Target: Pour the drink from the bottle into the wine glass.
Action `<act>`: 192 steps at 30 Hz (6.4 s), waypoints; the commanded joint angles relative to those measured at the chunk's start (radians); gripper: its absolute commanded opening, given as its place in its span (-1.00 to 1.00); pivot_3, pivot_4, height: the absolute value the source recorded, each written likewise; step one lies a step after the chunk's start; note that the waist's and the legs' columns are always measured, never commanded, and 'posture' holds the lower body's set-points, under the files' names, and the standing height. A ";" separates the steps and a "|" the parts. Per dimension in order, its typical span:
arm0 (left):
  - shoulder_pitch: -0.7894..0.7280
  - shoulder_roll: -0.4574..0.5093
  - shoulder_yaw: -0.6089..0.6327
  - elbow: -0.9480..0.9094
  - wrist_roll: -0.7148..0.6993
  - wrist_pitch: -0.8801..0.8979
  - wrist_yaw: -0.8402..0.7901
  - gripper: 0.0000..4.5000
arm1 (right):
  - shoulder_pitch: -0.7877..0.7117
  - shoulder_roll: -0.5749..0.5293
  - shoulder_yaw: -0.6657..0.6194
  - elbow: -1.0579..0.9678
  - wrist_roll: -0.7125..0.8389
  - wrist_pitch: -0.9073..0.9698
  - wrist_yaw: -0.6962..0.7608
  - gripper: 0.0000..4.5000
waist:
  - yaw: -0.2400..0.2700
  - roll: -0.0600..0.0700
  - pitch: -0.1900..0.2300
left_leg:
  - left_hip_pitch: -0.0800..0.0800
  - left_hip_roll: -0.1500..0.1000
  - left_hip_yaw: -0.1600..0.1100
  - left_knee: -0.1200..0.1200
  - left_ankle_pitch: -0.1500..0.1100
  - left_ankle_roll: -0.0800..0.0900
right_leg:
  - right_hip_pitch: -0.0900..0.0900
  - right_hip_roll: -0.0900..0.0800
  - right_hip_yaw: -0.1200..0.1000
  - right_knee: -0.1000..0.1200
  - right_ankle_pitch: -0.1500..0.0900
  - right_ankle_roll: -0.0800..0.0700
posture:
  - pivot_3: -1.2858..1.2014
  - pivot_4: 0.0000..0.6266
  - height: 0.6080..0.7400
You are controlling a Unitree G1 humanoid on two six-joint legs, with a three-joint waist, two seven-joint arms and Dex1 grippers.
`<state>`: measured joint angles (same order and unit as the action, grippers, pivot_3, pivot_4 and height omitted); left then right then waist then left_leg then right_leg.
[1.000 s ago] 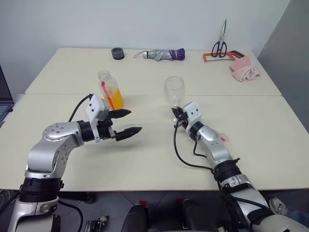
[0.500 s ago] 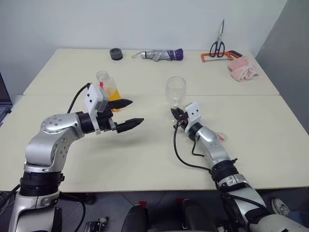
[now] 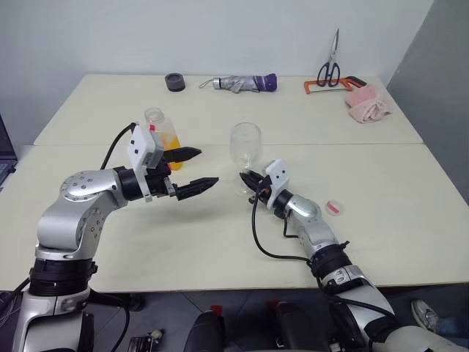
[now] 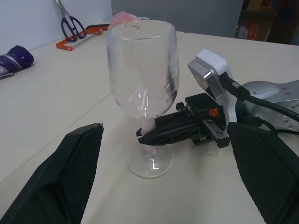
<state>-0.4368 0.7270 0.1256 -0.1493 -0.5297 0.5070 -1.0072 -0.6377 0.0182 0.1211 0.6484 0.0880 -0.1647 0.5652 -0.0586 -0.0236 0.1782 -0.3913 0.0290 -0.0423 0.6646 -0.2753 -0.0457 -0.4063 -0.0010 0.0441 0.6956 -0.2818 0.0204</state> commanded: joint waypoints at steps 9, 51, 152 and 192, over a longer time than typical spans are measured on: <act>-0.004 0.008 0.033 -0.012 -0.008 -0.037 0.011 1.00 | -0.012 -0.008 -0.002 0.008 -0.002 0.018 0.006 0.40 | 0.001 0.000 0.000 | 0.000 0.000 0.000 0.000 0.000 0.000 | 0.000 0.000 0.000 0.000 0.000 0.000 | 0.03 -0.52 1.00; 0.172 -0.117 0.111 0.062 0.109 -0.161 0.312 1.00 | 0.424 -0.365 0.068 -0.821 0.039 0.409 0.150 0.97 | 0.013 0.000 0.000 | -0.001 0.000 -0.002 0.000 0.000 0.000 | 0.000 0.000 -0.001 -0.002 0.000 0.000 | 0.03 -0.52 1.00; -0.497 -0.218 -0.193 0.646 0.599 -0.829 0.323 -0.24 | 0.301 -0.417 -0.071 -1.332 0.312 0.793 -0.132 1.00 | 0.029 -0.001 0.000 | -0.007 -0.002 -0.004 0.001 0.001 -0.001 | 0.000 0.000 -0.007 -0.005 0.000 0.000 | 0.03 -0.52 1.00; -0.696 -0.108 -0.365 0.946 1.040 -1.355 0.690 -0.24 | 0.404 -0.554 -0.185 -1.394 0.466 0.750 -0.028 1.00 | 0.029 -0.001 0.000 | -0.007 -0.002 -0.002 0.001 0.000 -0.001 | 0.000 0.000 -0.006 -0.005 0.000 0.000 | 0.03 -0.52 1.00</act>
<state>-1.0874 0.6018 -0.2506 0.8071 0.5136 -0.8271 -0.3541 -0.2292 -0.5299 -0.0380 -0.7034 0.5336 0.5964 0.5421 -0.0300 -0.0250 0.1786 -0.3984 0.0266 -0.0446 0.6657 -0.2748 -0.0465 -0.4064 -0.0012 0.0377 0.6906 -0.2821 0.0206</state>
